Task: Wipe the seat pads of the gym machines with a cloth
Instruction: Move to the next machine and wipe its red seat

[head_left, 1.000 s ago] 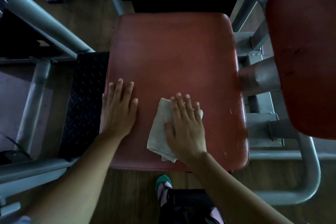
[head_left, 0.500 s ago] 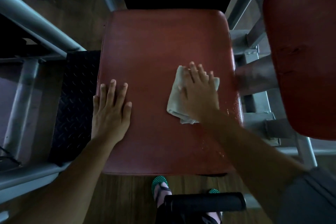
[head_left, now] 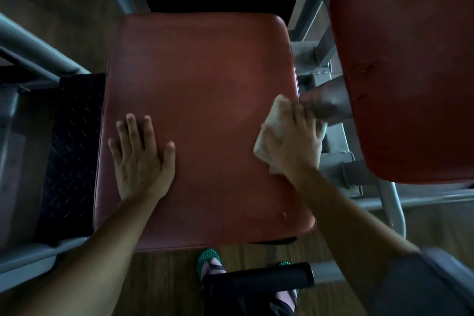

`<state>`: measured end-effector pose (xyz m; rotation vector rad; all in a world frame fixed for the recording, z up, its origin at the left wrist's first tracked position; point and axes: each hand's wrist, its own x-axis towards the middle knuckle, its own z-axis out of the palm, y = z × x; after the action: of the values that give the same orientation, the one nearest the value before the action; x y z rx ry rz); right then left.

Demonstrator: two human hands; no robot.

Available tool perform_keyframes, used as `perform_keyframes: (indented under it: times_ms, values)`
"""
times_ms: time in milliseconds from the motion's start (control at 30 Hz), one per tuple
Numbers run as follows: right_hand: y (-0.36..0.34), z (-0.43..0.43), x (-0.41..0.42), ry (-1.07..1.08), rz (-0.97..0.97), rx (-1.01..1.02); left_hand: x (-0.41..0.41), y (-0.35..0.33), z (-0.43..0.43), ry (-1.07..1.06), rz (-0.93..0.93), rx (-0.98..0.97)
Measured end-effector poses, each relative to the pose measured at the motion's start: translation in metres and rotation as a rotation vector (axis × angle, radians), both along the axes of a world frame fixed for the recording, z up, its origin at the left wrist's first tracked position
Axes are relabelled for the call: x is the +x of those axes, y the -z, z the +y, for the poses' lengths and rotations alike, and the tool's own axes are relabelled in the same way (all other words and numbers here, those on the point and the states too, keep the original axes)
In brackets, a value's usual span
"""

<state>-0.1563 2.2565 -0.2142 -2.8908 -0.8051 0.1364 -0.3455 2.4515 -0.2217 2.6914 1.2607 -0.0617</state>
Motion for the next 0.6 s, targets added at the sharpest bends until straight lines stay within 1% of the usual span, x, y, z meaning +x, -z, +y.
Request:
perform_keyframes:
  times_ms: [33, 67, 100, 167, 267, 367, 467, 600]
  values:
    - [0.001, 0.005, 0.008, 0.076, 0.025, 0.029, 0.0, 0.0, 0.0, -0.003, 0.003, 0.0]
    - [0.003, 0.006, 0.009, 0.094, 0.045, 0.05, 0.0, 0.0, 0.0, -0.004, 0.005, 0.003]
    - [0.004, 0.002, 0.004, 0.061, 0.043, 0.058, -0.001, 0.0, 0.001, -0.003, 0.004, 0.005]
    - [0.0, -0.02, -0.015, -0.075, 0.041, 0.067, -0.001, 0.0, 0.001, 0.0, -0.004, 0.005]
    - [-0.006, -0.074, -0.039, -0.302, 0.128, 0.154, -0.001, 0.0, 0.001, 0.013, -0.001, -0.002]
    - [-0.005, -0.105, -0.041, -0.43, 0.201, 0.223, -0.002, 0.001, 0.001, 0.017, -0.011, -0.001]
    - [-0.004, -0.101, -0.043, -0.482, 0.166, 0.217, -0.003, 0.001, 0.003, 0.028, -0.018, -0.003]
    - [-0.007, -0.083, -0.057, -0.719, 0.054, 0.129, -0.011, -0.002, 0.006, 0.076, -0.025, -0.031]
